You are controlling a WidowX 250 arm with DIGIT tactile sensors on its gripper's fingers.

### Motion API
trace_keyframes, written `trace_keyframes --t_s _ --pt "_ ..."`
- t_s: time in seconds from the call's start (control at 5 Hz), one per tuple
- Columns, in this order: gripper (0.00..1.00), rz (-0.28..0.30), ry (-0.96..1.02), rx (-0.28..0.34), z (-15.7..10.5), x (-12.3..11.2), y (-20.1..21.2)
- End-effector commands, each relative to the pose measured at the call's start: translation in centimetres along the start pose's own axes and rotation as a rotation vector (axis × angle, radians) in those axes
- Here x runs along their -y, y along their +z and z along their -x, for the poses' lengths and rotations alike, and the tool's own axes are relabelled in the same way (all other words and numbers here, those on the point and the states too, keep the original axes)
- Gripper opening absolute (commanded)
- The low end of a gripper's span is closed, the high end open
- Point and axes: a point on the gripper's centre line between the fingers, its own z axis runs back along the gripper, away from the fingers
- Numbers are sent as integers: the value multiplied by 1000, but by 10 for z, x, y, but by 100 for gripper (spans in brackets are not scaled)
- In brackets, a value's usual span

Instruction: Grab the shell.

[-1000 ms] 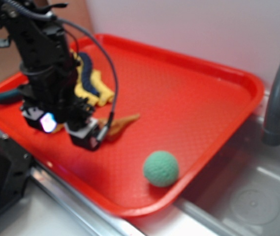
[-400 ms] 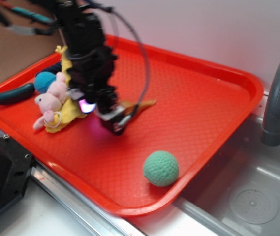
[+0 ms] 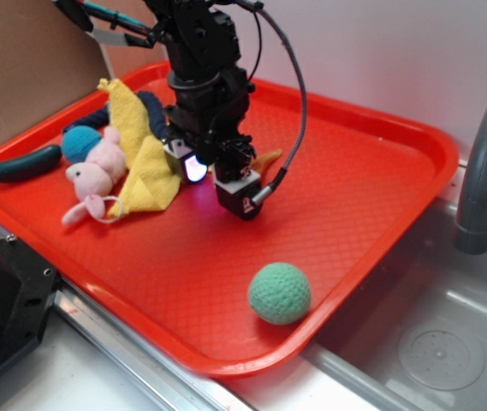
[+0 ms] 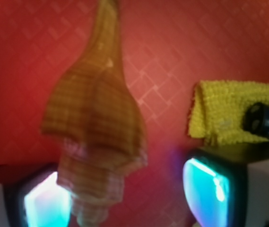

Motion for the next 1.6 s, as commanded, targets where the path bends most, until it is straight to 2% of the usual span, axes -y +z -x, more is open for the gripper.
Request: trace_keyframes --t_s 0.0,0.2,0.4,0.6,0.8,1.0,1.2,1.4 --pt "100 18 -36 89 -22 -12 15" --pt "100 22 -40 71 -32 -14 8" --pt "73 8 -42 63 -34 -16 6" --pt "0 3 -30 58 -25 -4 9" --pt "0 1 -62 46 -24 -6 29" --pt "0 51 -86 110 8 4 80" --pt "0 18 -73 110 21 -6 130" --pt "0 12 -71 115 36 -17 180"
